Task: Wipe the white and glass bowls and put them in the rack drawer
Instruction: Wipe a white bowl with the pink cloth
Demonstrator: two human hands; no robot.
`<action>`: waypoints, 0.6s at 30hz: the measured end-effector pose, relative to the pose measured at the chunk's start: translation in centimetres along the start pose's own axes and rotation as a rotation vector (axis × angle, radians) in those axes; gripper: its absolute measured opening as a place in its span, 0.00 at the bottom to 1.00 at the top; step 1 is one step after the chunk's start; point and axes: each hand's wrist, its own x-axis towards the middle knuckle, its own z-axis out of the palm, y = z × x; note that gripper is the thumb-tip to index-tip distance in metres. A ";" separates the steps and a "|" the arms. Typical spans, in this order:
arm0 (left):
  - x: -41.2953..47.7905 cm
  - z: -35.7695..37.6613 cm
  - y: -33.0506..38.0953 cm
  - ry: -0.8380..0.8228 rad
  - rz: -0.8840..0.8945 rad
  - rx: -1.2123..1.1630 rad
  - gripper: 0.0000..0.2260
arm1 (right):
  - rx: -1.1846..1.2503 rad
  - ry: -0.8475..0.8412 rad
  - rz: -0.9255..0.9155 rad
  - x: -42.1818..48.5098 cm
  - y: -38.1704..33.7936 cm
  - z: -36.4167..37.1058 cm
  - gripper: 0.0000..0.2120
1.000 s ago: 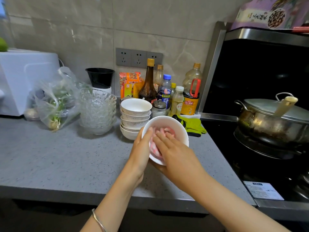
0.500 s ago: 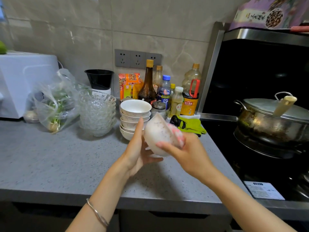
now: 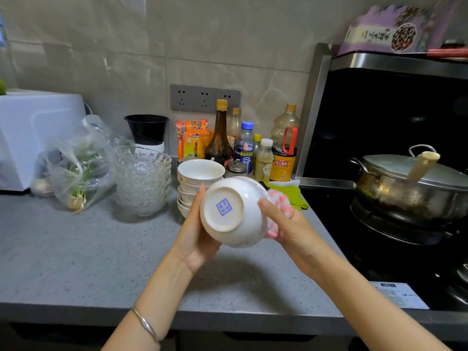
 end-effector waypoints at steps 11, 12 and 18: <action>-0.6 2.0 0.3 0.111 0.179 0.204 0.25 | -0.198 0.101 -0.636 -1.1 -1.3 2.5 0.22; -0.7 2.3 0.3 0.123 0.198 0.219 0.25 | -0.352 0.069 -0.727 -1.0 -0.7 3.0 0.20; -0.7 3.1 -0.1 0.302 0.314 0.175 0.25 | -0.838 0.082 -0.866 -1.0 1.8 2.2 0.21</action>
